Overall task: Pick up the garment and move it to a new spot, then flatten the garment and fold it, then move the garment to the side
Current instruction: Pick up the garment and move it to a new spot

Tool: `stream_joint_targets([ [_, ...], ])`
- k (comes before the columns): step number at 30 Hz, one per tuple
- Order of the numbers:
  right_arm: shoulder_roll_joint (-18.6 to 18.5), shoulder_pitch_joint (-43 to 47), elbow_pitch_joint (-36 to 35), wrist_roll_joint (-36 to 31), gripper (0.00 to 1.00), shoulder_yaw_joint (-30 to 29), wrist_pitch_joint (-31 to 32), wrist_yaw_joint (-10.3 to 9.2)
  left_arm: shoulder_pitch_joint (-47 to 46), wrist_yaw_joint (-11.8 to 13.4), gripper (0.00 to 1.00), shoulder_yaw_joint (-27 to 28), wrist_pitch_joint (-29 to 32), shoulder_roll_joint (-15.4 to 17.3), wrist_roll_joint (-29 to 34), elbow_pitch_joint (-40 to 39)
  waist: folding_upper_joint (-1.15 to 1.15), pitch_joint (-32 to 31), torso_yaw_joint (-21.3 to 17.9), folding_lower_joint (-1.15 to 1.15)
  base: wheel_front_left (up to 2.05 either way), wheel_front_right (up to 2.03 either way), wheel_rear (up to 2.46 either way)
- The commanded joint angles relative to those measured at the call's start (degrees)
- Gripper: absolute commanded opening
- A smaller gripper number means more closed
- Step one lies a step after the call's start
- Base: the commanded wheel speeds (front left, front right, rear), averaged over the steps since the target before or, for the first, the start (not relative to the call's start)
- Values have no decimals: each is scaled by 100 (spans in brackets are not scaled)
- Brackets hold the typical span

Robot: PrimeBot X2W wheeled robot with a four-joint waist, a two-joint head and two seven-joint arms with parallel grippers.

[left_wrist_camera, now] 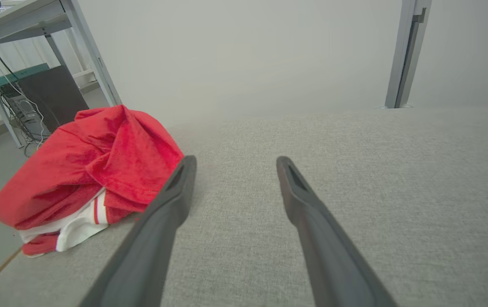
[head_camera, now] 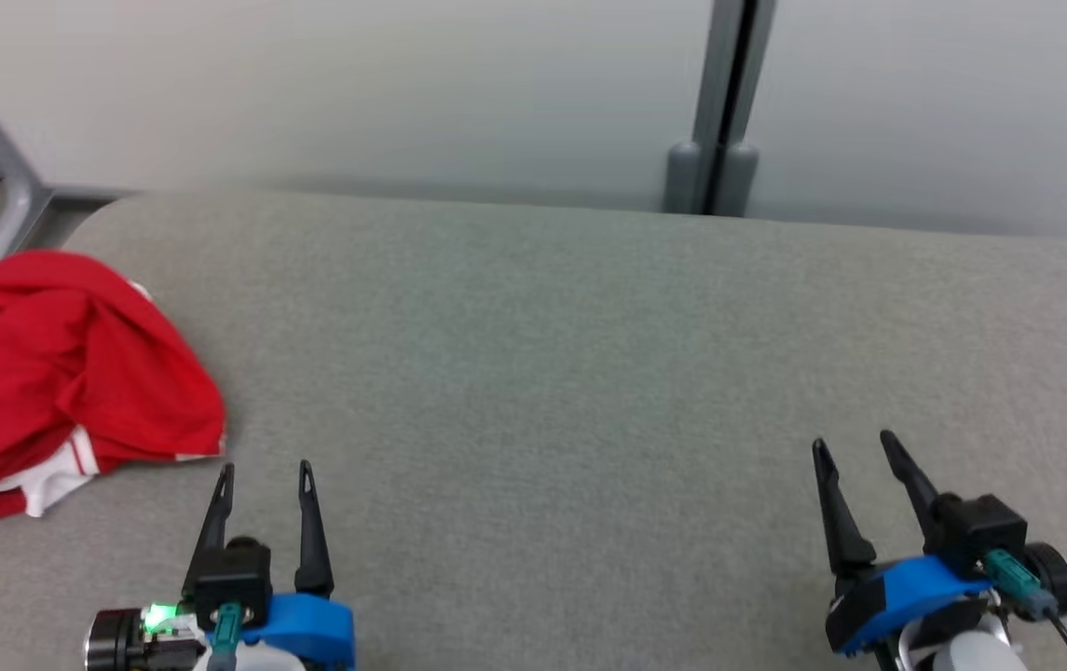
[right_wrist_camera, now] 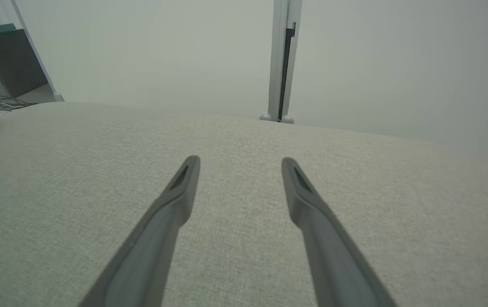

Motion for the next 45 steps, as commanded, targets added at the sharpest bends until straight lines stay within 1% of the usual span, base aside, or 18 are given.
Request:
stream_joint_targets([
  [1, -5, -91, 8, 0, 100, 60, -32, 15, -56, 25, 100, 31, -26, -8, -3, 21, -1, 141, 308, 0, 0, 0, 0],
  [5, -8, -82, 37, 34, 100, 245, -32, 14, 8, 14, 100, 101, -21, -8, -15, 22, -1, 164, 838, 0, 0, 0, 0],
  [10, -8, -118, 80, 59, 100, 513, -32, 13, 128, 39, 100, 226, -21, -18, -50, 8, -1, 211, 1405, 0, 0, 0, 0],
  [16, -13, -236, 118, 87, 100, 864, -32, 8, 238, 89, 100, 418, -21, -51, -92, -44, -1, 338, 1870, 0, 0, 0, 0],
  [21, -73, -270, 150, 113, 100, 1080, -31, 9, 247, 97, 100, 521, -21, -81, -126, -143, -1, 439, 2104, 0, 0, 0, 0],
  [27, -130, -322, 165, 127, 100, 1217, -31, 8, 229, 57, 100, 612, -21, -118, -134, -156, -1, 521, 2131, 0, 0, 0, 0],
  [29, -180, -337, 167, 147, 100, 1276, -31, 9, 156, 46, 100, 720, -21, -135, -261, -189, -1, 565, 2085, 0, 0, 0, 0],
  [33, -294, -411, 121, 171, 100, 1442, -31, 8, -108, -126, 100, 852, -21, -148, -294, -118, -1, 739, 1902, 0, 0, 0, 0],
  [36, -392, -501, 39, 207, 100, 1537, -31, 8, -452, -249, 100, 920, -22, -87, -231, -42, -1, 913, 1752, 0, 0, 0, 0],
  [39, -519, -542, -52, 236, 100, 1654, -28, 9, -912, -305, 100, 1021, -21, 12, -166, 61, -1, 1117, 1590, 0, 0, 0, 0],
  [45, -747, -728, -244, 348, 100, 1850, -28, 9, -1840, -329, 100, 1111, -21, 259, -29, 445, -1, 1504, 1249, 0, 0, 0, 0],
])
